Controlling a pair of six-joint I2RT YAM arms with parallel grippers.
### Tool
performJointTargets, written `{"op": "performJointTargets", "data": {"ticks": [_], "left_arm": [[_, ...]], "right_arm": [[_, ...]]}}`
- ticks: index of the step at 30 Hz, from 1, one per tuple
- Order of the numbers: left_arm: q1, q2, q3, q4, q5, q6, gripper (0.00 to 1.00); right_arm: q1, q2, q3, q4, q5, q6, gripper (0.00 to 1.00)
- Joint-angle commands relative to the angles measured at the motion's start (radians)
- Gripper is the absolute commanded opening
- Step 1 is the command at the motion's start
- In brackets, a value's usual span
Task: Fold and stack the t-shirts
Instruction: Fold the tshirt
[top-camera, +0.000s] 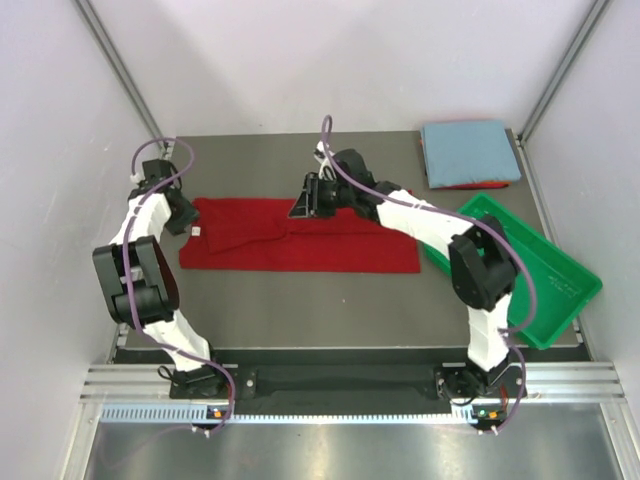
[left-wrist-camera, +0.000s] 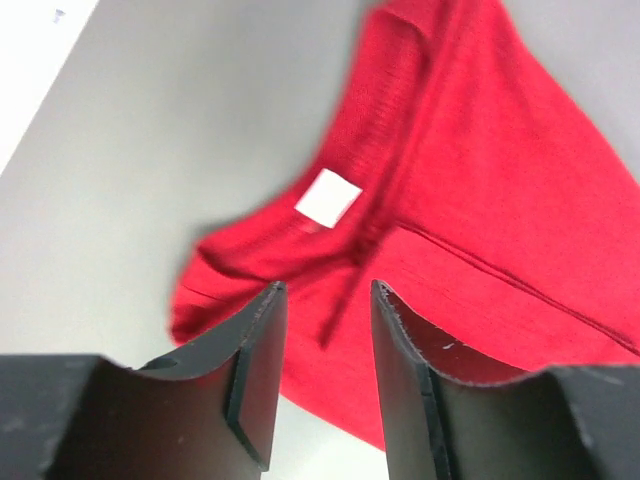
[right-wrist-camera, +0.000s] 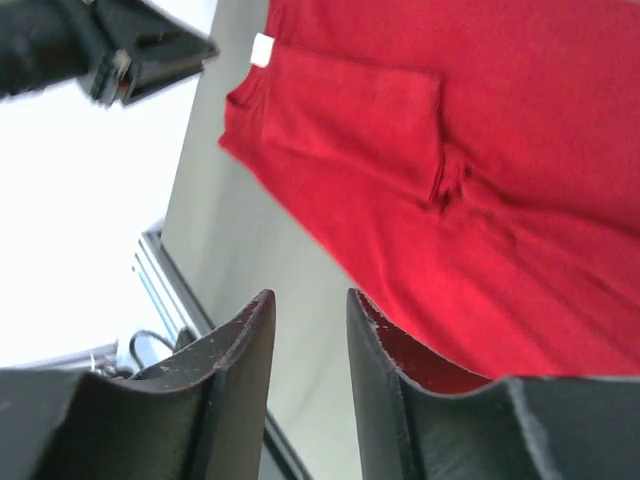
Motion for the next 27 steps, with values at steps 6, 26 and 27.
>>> {"op": "performJointTargets", "data": {"ticks": [6, 26, 27], "left_arm": [[0.076, 0.047, 0.072, 0.058, 0.034, 0.099, 0.44], [0.103, 0.311, 0.132, 0.049, 0.098, 0.129, 0.31], [0.103, 0.326, 0.155, 0.042, 0.097, 0.129, 0.27]], "right_arm": [[-0.022, -0.189, -0.201, 0.042, -0.006, -0.08, 0.39], [-0.048, -0.34, -0.365, 0.045, 0.011, -0.137, 0.41], [-0.046, -0.343, -0.368, 0.045, 0.012, -0.137, 0.41]]}}
